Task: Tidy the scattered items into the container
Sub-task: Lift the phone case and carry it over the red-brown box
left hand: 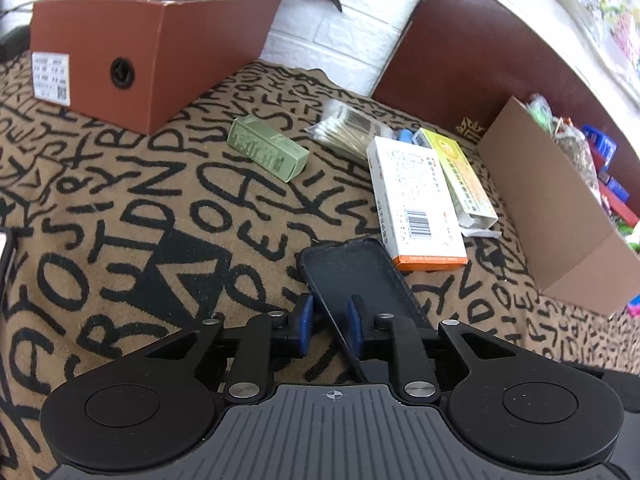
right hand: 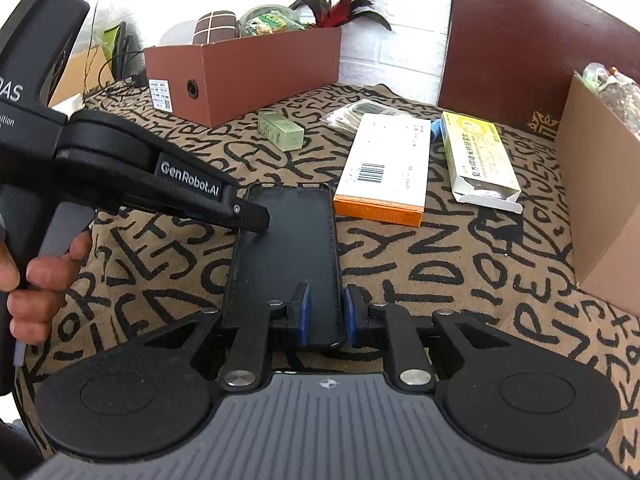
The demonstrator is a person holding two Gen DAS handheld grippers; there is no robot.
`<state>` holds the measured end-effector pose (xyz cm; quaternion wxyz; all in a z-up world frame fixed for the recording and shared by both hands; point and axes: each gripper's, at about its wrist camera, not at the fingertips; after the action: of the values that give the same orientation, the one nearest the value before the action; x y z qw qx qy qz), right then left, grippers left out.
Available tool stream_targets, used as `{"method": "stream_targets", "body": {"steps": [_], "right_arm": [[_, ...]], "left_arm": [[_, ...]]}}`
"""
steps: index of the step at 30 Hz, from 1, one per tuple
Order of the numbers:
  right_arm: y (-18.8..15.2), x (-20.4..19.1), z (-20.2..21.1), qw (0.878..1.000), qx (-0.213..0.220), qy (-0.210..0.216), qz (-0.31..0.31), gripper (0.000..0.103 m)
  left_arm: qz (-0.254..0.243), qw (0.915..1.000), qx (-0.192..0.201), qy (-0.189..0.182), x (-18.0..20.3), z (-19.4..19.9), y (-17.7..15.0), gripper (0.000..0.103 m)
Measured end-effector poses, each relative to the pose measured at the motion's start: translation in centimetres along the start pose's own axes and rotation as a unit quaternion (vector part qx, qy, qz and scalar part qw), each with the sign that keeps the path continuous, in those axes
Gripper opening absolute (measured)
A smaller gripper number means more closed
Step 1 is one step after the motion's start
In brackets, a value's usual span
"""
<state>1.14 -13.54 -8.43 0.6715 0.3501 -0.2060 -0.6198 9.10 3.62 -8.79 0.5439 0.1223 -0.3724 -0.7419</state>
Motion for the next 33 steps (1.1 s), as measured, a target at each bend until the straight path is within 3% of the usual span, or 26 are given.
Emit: {"method": "stream_targets", "body": {"steps": [2, 9, 16, 25, 28, 29, 33], "right_arm": [[-0.1, -0.2, 0.2, 1.000, -0.005, 0.006, 0.004, 0.004], [-0.1, -1.5, 1.0, 1.000, -0.004, 0.014, 0.016, 0.004], [2.0, -3.2, 2.3, 0.998, 0.029, 0.025, 0.043, 0.004], [9.1, -6.3, 2.5, 0.990, 0.096, 0.055, 0.087, 0.004], [12.2, -7.7, 2.0, 0.985, 0.116, 0.079, 0.101, 0.001], [13.2, -8.3, 1.7, 0.983, 0.120, 0.087, 0.105, 0.001], [16.2, -10.3, -0.1, 0.978, 0.132, 0.080, 0.139, 0.001]], "left_arm": [[-0.002, 1.0000, -0.004, 0.000, 0.0, 0.3, -0.1, 0.031], [0.008, 1.0000, 0.002, 0.004, -0.7, 1.8, -0.6, 0.024], [0.020, 0.9985, 0.050, 0.008, -1.8, 5.0, 0.6, 0.023], [0.024, 0.9903, 0.131, 0.039, -4.4, 9.6, 6.5, 0.021], [0.029, 0.9892, 0.143, 0.019, -5.9, 10.5, 9.0, 0.007], [0.030, 0.9887, 0.146, 0.016, -6.2, 10.7, 9.8, 0.007], [0.004, 0.9862, 0.157, 0.053, -7.1, 10.4, 12.2, 0.007]]}}
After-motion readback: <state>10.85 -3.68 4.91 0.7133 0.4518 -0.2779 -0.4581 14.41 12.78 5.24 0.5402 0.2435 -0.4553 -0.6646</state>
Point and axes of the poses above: each gripper's, at about its wrist camera, not at the fingertips, and z roughly against the way its jaws point, x to its right, y to its top, and after that the axes turned 13 degrees about -z, right-handed
